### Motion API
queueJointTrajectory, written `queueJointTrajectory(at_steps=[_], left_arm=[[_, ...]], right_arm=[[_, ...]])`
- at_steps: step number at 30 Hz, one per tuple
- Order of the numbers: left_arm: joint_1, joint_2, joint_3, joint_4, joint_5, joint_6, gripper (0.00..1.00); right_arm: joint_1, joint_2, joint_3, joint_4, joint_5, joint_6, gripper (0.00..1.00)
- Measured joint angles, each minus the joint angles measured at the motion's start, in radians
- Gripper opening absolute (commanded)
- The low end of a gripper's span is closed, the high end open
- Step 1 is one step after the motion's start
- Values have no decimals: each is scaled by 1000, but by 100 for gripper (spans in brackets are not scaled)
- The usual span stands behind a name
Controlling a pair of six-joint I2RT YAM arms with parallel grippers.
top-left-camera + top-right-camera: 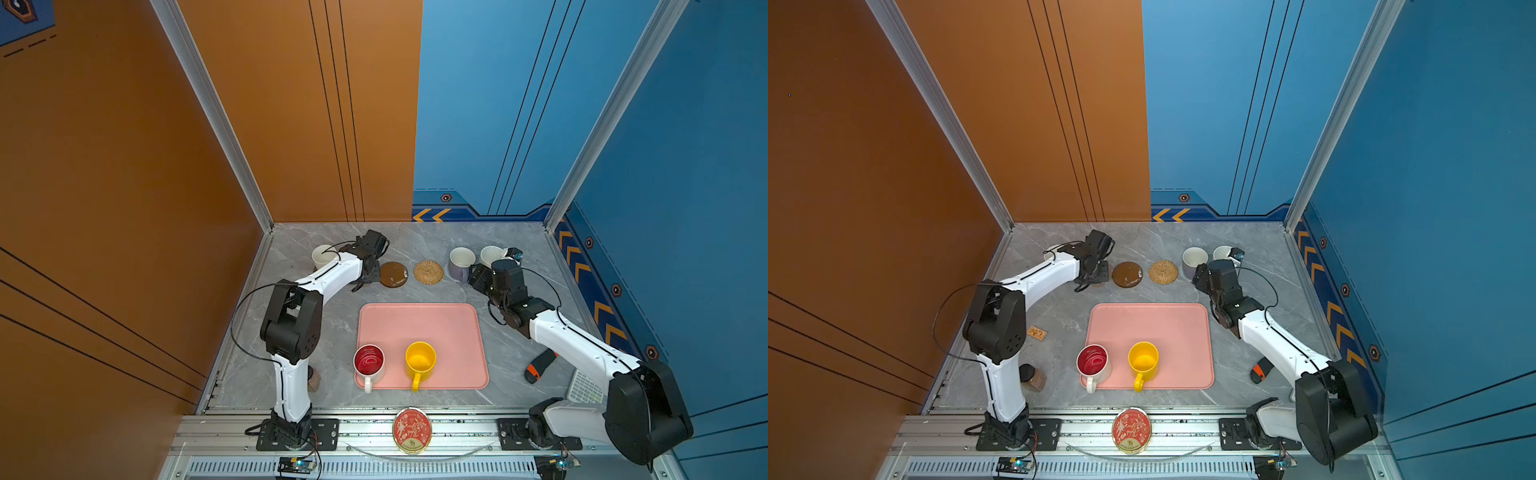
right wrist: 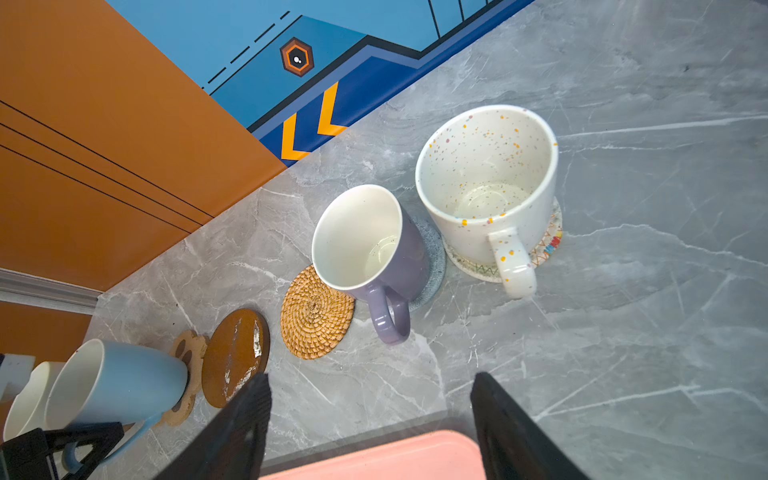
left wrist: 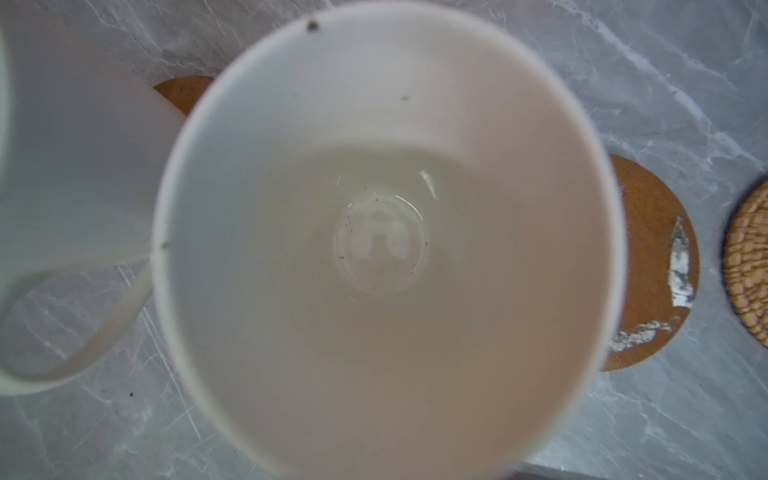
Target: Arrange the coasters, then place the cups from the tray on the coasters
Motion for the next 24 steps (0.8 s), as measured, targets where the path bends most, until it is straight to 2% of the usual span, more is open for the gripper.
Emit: queueJointTrajectory(at_steps=[24], left_arm=[[26, 21, 13, 8, 17, 0, 0]], right_arm=[[0, 16, 4, 0, -4, 0, 74]])
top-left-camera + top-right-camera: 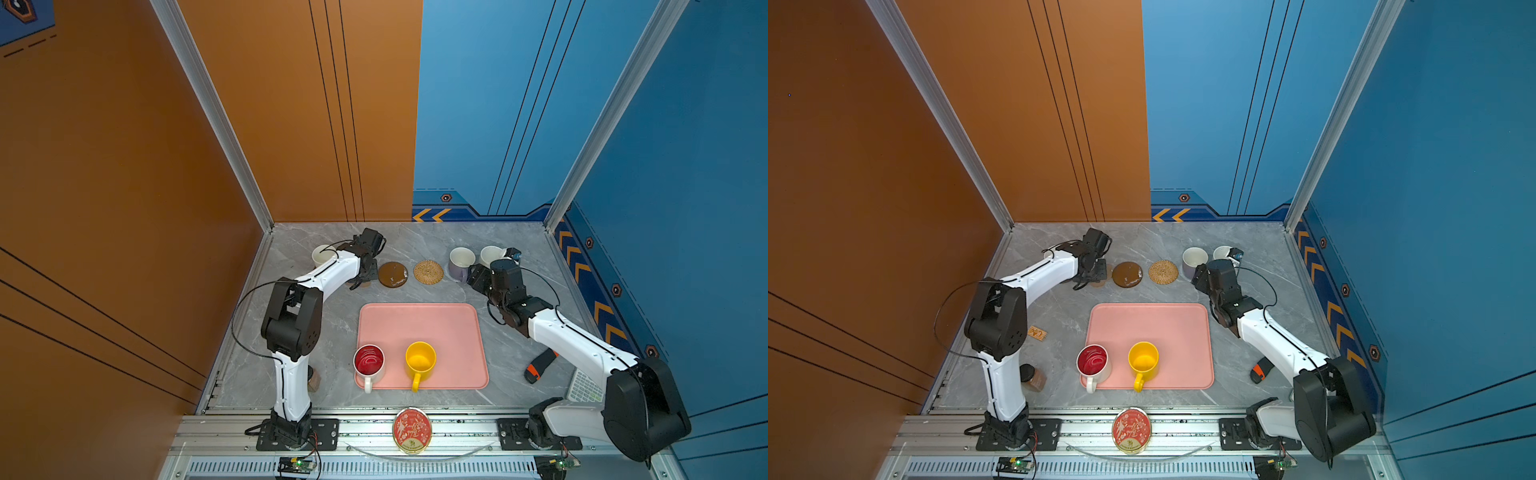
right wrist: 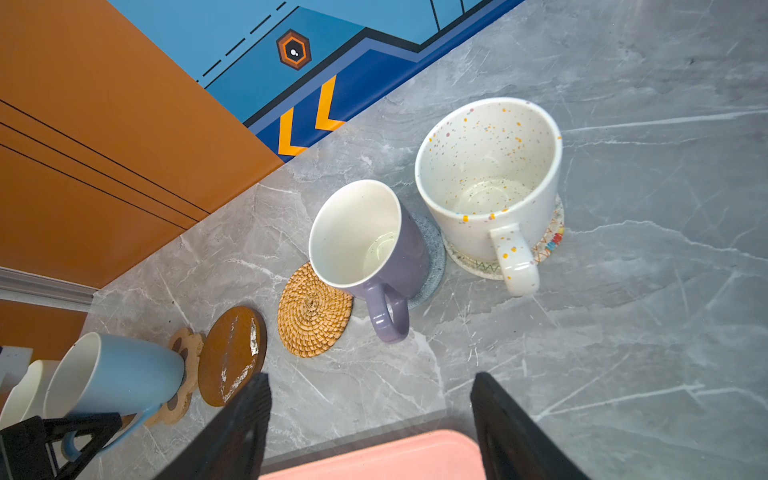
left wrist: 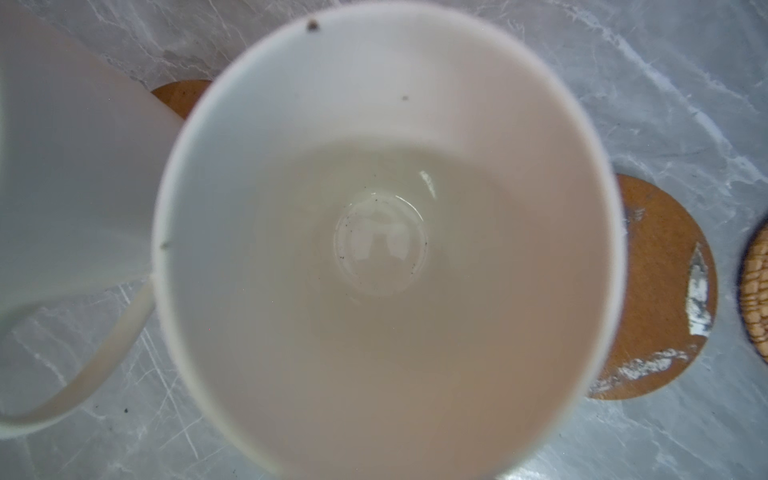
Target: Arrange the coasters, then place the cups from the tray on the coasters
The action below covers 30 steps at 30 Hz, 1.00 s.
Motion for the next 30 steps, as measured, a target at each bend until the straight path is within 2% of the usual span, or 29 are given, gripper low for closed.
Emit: queueJointTrajectory(at_steps=[6, 12, 20, 30], left_arm=[[2, 0, 0, 0, 5, 0, 0], [2, 0, 0, 0, 5, 0, 12], [2, 0, 0, 0, 5, 0, 18], [2, 0, 0, 8, 6, 1, 31]], right_arm=[[0, 3, 0, 0, -10, 0, 74], [0, 5, 2, 0, -14, 0, 74], [0, 16, 12, 0, -18, 0, 74], [0, 16, 13, 0, -18, 0, 74]])
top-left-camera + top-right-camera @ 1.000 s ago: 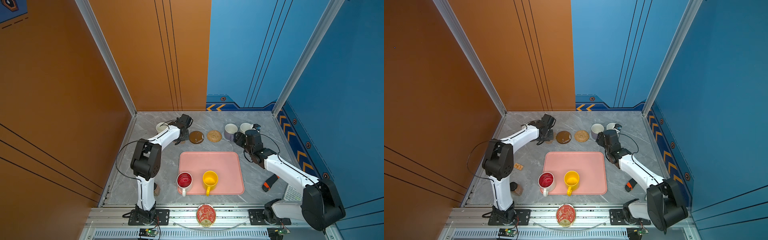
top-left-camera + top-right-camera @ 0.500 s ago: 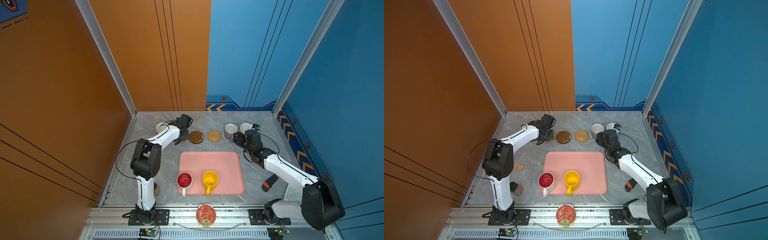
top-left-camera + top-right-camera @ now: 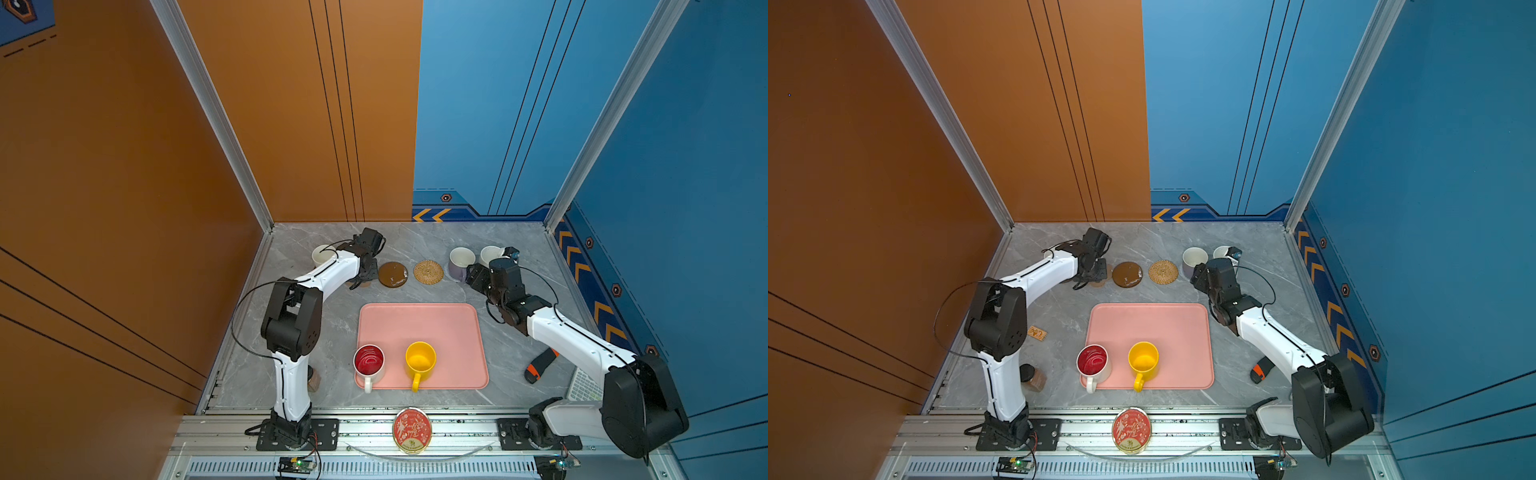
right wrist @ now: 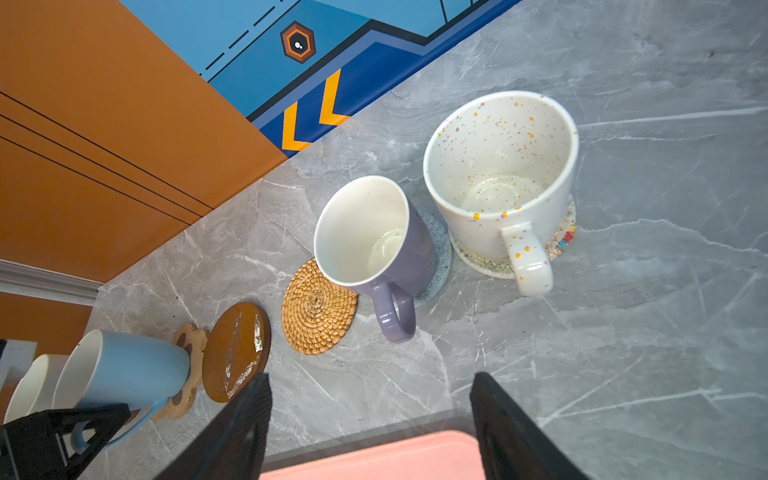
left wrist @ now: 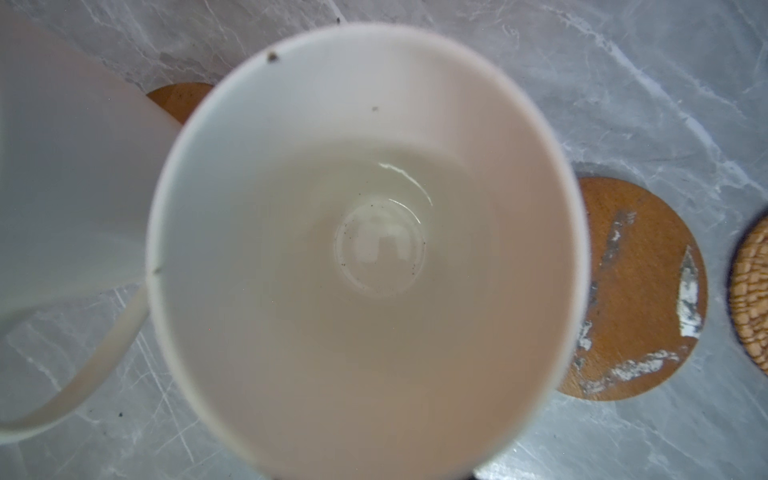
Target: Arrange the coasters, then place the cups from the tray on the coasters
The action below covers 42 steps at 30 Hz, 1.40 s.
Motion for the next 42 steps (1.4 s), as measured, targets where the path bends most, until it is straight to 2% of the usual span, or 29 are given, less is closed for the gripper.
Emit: queueJointTrajectory(at_steps=[8, 13, 21, 28, 34, 42], left_arm=[[0, 0, 0, 0, -2, 0, 42], [0, -20, -4, -1, -12, -1, 43], [-22, -163, -48, 0, -50, -12, 44], [-74, -283, -115, 0, -101, -23, 42], [-114, -398, -248, 42, -126, -34, 41], [-127, -562, -428, 180, -108, -38, 42]], right_arm=[[0, 0, 0, 0, 0, 0, 74], [0, 1, 3, -1, -1, -1, 74], [72, 8, 98, -87, 33, -43, 75], [206, -11, 214, -232, 107, -137, 75], [374, -103, 266, -455, 182, -214, 75], [601, -213, 283, -760, 273, -163, 75]])
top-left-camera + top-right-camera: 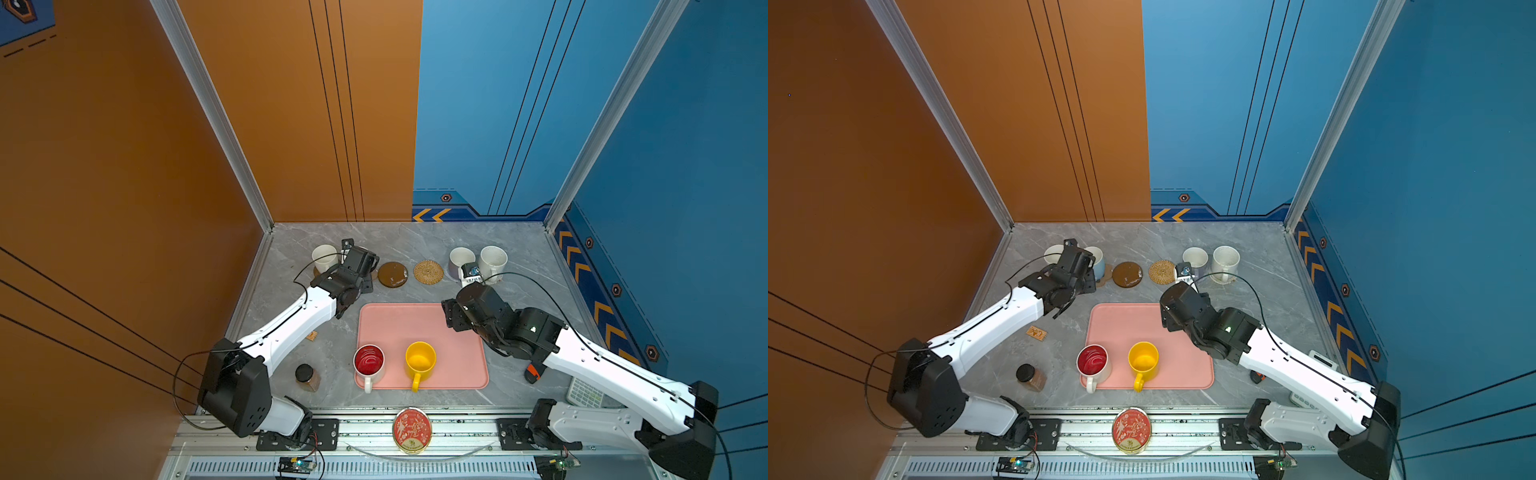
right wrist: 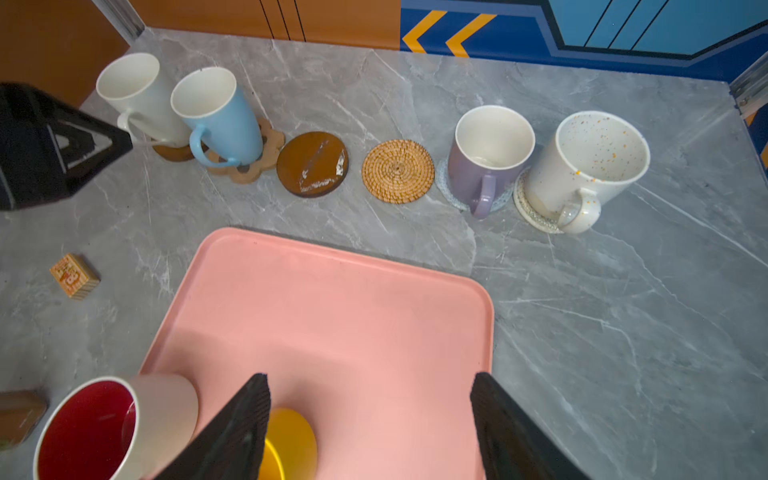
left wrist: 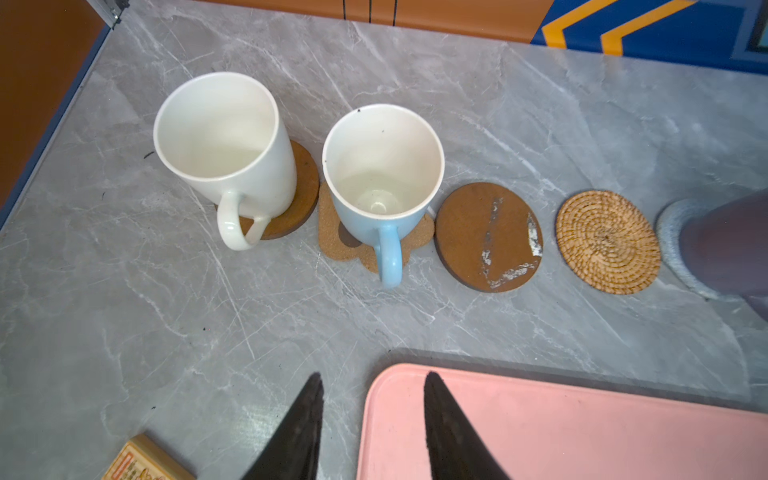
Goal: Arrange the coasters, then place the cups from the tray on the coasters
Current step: 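Move the right gripper over the yellow mug while the left gripper withdraws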
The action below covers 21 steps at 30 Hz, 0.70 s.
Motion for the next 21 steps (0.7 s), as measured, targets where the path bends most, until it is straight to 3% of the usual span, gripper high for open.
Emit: queueJointTrajectory(at_steps=[9, 16, 21], left_arm=[[-2, -111, -121, 145, 22, 0, 42], [11, -113, -147, 192, 50, 0, 42], [29, -113, -164, 212, 73, 0, 42]], right_arm=[[221, 21, 0, -183, 53, 222, 75], [376, 156, 0, -235, 119, 440, 78], [419, 264, 4, -240, 120, 535, 81]])
